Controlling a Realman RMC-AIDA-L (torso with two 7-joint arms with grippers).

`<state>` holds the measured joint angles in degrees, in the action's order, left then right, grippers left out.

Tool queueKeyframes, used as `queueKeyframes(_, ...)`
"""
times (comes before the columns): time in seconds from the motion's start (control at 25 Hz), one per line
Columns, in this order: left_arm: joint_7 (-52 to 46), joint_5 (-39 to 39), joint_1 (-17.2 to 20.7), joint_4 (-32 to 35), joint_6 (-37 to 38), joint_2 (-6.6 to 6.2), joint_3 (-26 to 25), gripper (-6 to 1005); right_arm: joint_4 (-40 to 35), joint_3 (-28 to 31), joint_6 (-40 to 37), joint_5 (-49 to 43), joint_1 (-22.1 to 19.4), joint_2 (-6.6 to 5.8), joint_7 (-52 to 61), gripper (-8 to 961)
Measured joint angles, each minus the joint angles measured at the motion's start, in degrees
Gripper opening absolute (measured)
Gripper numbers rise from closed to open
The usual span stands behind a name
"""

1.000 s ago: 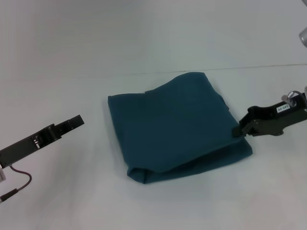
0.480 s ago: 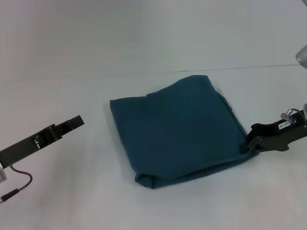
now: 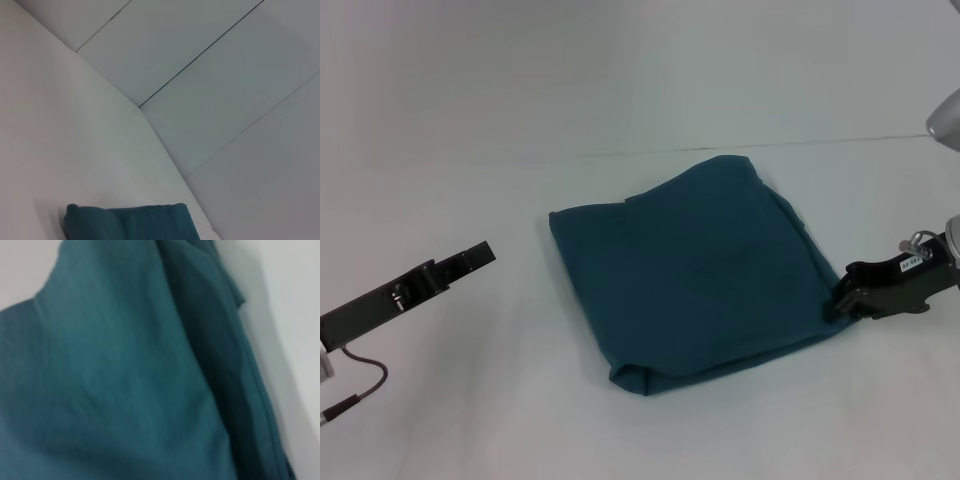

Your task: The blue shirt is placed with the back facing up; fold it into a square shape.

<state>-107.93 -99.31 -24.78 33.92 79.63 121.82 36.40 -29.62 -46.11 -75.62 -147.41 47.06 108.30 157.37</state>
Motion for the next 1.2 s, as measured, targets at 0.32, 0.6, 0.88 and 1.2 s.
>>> queueKeyframes(0.32,0.07,0.00,0.00,0.00,0.01,0.00,0.03,75,-1.37,-0.28,0.49,-0.77,0.14,-0.40,2.30,348)
queueKeyframes(0.6,0.03,-0.01,0.14,0.00,0.32,0.00,-0.03,75,-8.80,1.22,-4.01,-0.44,-1.36,-0.93,3.76,365)
queueKeyframes(0.88,-4.68,-0.57,-0.13,0.10,2.08,-0.58,0.31,75,-16.08,7.69,-12.37,11.36,-1.60,-1.55,-2.50,359)
queueKeyframes(1.2,-16.28,-4.11,-1.77,1.44,6.36,-1.64,0.06,77,-19.03,12.03,-13.29,26.19,-1.97,-2.49,-6.50,516)
